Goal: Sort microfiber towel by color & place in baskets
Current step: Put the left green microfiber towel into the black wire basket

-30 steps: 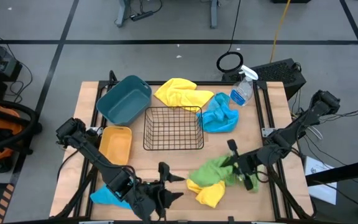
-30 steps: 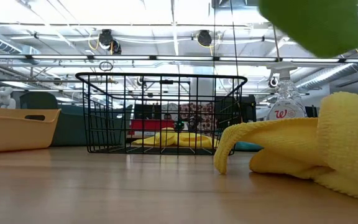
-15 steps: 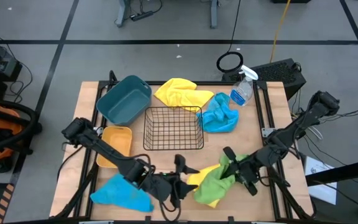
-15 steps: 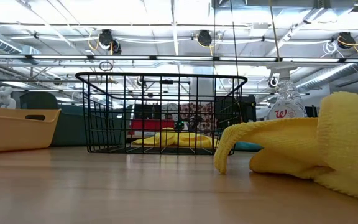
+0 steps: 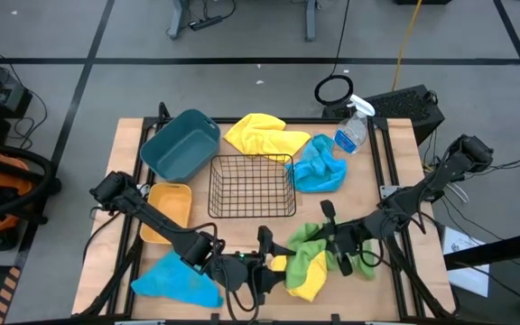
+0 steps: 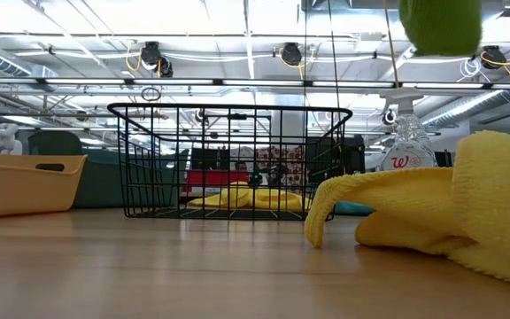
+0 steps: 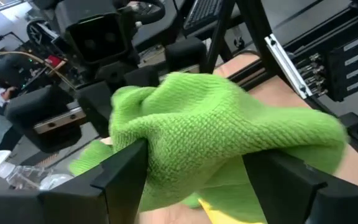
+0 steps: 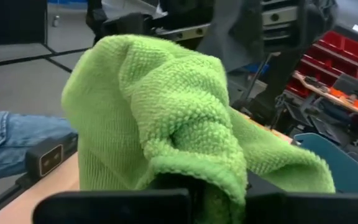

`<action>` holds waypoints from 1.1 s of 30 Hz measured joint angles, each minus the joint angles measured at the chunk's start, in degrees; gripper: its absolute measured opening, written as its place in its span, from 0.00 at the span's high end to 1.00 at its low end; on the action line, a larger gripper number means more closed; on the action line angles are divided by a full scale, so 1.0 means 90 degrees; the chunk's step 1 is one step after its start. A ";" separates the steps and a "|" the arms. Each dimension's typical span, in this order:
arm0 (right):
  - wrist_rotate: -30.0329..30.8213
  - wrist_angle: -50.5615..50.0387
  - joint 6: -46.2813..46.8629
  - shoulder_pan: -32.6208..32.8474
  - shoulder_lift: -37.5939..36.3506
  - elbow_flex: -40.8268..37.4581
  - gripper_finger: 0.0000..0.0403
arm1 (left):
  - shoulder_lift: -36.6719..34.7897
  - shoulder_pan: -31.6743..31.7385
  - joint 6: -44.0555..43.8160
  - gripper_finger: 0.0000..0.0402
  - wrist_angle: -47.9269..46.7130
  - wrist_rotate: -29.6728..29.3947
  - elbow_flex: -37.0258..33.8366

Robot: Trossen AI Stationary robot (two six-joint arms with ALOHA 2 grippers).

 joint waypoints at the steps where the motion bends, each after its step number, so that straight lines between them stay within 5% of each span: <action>1: 0.0004 0.0027 -0.0007 -0.0008 0.0000 0.0000 0.97 | 0.0000 0.0000 -0.0004 0.33 -0.0009 0.0001 0.0000; 15: 0.0836 -0.0020 -0.0115 -0.0031 0.0000 0.0000 0.97 | 0.0005 -0.0106 -0.0360 0.32 -0.0409 -0.0095 0.0000; 26: 0.0880 0.0045 -0.0120 -0.0076 0.0000 0.0000 0.97 | 0.0024 0.0219 -0.0359 0.03 0.0031 -0.0312 0.0000; 33: 0.0877 0.0051 0.0042 -0.0235 -0.0002 0.0000 0.97 | 0.0141 0.0567 -0.0274 0.03 0.0434 -0.0374 -0.0005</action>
